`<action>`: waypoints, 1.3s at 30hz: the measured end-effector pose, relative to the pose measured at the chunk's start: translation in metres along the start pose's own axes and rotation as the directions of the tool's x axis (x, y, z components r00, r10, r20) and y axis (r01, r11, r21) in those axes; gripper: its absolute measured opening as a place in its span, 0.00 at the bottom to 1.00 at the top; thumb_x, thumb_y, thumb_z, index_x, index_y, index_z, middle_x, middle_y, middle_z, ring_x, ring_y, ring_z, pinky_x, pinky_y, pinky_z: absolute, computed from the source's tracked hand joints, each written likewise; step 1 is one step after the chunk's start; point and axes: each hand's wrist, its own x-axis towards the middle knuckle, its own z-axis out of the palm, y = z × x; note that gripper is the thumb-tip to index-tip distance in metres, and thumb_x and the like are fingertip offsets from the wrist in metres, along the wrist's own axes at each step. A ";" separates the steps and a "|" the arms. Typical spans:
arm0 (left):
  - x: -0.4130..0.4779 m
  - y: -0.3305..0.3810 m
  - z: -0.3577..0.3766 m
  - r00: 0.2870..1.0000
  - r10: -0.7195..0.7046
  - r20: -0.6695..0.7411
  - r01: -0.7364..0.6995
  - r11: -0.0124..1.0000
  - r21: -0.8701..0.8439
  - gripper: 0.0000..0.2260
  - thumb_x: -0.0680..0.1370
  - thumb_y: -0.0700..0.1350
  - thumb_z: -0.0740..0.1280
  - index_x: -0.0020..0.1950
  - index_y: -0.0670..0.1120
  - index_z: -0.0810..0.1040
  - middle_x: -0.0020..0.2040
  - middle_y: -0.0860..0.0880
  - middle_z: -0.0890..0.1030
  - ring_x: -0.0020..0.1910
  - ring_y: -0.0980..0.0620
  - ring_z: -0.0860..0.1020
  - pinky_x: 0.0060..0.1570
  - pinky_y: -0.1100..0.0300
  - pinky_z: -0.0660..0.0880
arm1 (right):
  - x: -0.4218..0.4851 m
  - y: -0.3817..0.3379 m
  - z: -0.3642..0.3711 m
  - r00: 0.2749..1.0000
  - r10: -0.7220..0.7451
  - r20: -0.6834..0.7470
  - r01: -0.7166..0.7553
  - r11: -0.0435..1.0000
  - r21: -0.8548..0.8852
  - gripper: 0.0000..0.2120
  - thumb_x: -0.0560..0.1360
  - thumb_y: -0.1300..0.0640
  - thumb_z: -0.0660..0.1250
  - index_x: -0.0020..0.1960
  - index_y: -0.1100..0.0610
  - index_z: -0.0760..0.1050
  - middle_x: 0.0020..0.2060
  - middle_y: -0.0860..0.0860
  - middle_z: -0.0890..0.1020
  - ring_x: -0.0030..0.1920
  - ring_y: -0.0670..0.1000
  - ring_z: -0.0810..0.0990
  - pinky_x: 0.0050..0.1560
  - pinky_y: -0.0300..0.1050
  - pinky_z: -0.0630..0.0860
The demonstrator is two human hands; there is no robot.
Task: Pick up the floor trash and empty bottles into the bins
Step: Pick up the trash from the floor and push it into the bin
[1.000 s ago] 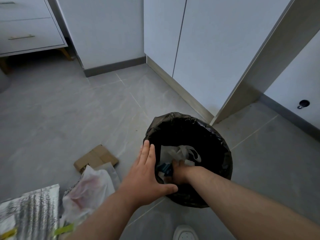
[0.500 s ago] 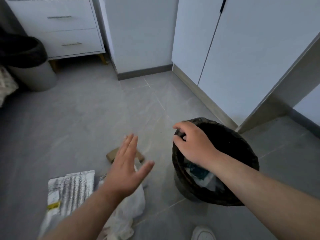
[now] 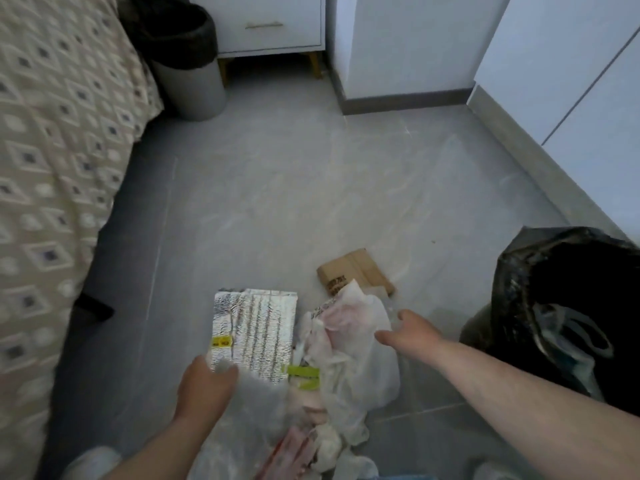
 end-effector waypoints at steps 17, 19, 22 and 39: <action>0.083 0.013 0.007 0.982 -0.107 0.158 0.119 0.990 -0.069 0.17 0.62 0.45 0.75 0.45 0.38 0.78 0.40 0.42 0.79 0.37 0.46 0.76 0.35 0.59 0.69 | 0.045 0.013 0.041 0.990 0.123 -0.062 -0.072 0.849 0.523 0.07 0.74 0.62 0.65 0.49 0.59 0.80 0.44 0.58 0.84 0.44 0.57 0.83 0.50 0.53 0.80; 0.082 0.014 0.010 0.978 -0.083 0.191 0.112 0.983 -0.143 0.09 0.64 0.39 0.75 0.37 0.37 0.77 0.33 0.42 0.76 0.31 0.48 0.72 0.31 0.60 0.66 | 0.045 0.015 0.039 0.988 0.130 -0.085 -0.065 0.844 0.533 0.07 0.72 0.62 0.66 0.48 0.59 0.79 0.45 0.58 0.84 0.45 0.58 0.83 0.51 0.56 0.80; 0.081 0.015 0.012 0.981 0.003 0.192 0.038 0.977 -0.210 0.14 0.68 0.38 0.75 0.31 0.43 0.70 0.29 0.46 0.69 0.30 0.50 0.67 0.32 0.58 0.61 | 0.045 0.017 0.039 0.989 0.141 -0.055 -0.081 0.800 0.594 0.07 0.71 0.63 0.68 0.48 0.56 0.80 0.44 0.57 0.84 0.45 0.58 0.83 0.52 0.57 0.80; 0.047 0.104 -0.071 0.971 0.202 0.130 -0.048 0.692 -0.721 0.05 0.75 0.36 0.68 0.41 0.44 0.76 0.38 0.45 0.77 0.38 0.49 0.74 0.36 0.58 0.68 | 0.011 -0.030 -0.054 0.975 -0.039 -0.220 0.196 0.623 0.758 0.04 0.70 0.66 0.71 0.45 0.61 0.80 0.42 0.59 0.85 0.42 0.58 0.85 0.48 0.55 0.80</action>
